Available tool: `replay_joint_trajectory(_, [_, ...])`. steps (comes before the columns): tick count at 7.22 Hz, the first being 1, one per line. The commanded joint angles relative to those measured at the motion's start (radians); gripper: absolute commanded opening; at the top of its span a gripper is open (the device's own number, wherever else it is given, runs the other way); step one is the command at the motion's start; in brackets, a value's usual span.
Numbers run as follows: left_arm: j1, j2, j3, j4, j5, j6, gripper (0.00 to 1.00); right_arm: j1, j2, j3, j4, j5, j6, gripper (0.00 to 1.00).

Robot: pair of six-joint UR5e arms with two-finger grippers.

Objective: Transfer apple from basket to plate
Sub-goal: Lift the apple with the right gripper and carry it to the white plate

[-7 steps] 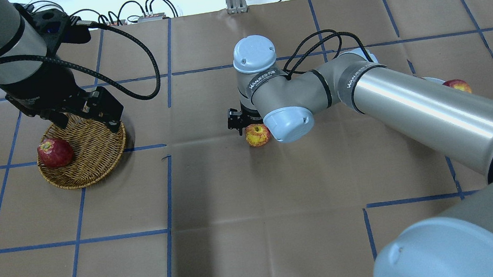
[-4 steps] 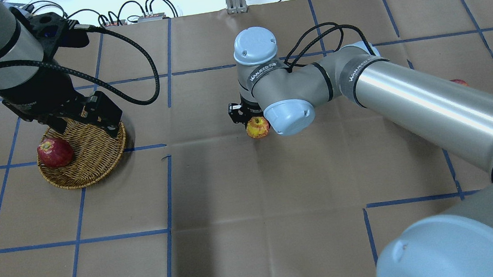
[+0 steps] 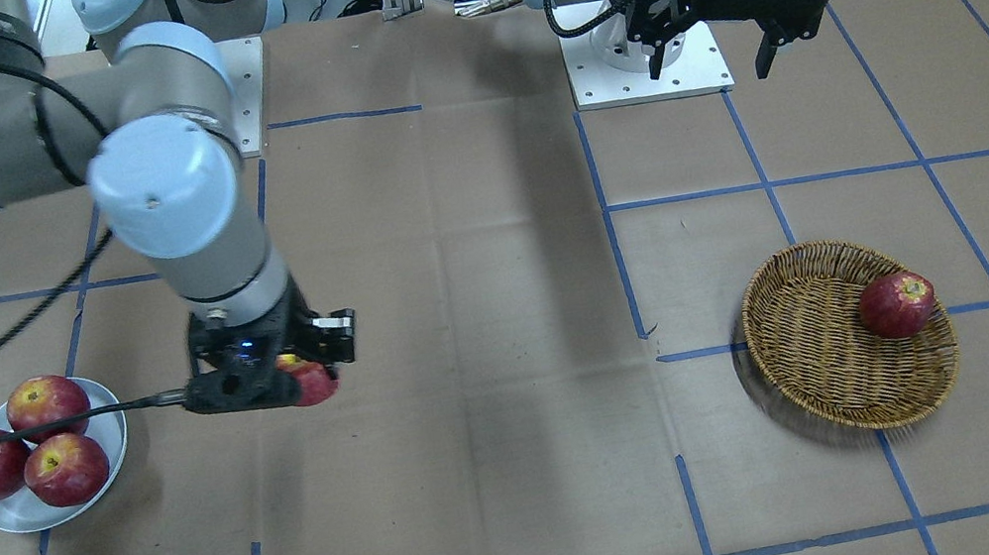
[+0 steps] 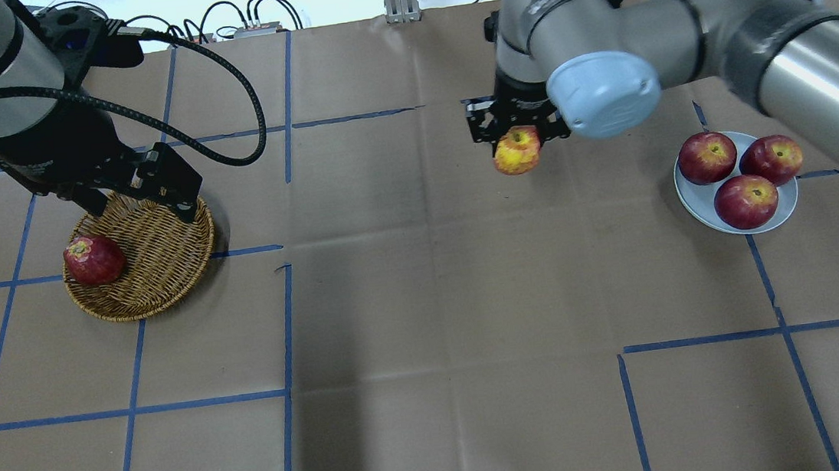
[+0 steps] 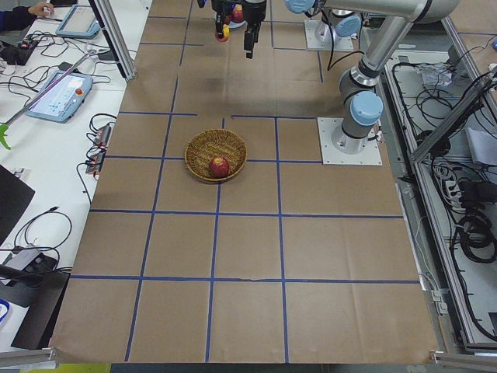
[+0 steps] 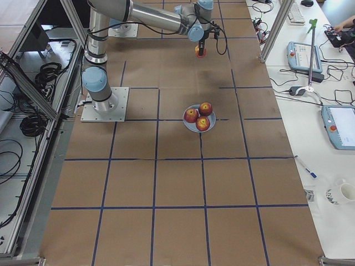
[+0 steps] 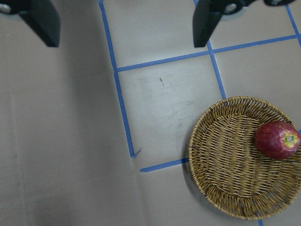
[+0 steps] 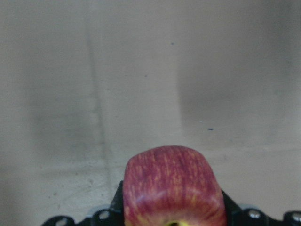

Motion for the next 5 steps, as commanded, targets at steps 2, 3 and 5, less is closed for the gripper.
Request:
replay_joint_trajectory(2, [0.001,-0.011,0.0,0.013,0.048,0.0,1.0,-0.392,-0.124,0.134,0.034,-0.002,-0.535,0.45])
replay_joint_trajectory(3, [0.001,-0.03,-0.019,0.021,0.039,-0.016,1.0,-0.478,-0.118,0.148,0.03,-0.001,-0.651,0.45])
replay_joint_trajectory(5, [-0.001,0.013,-0.034,0.035,0.048,-0.014,1.0,-0.52,-0.063,0.149,-0.063,-0.001,-0.725,0.45])
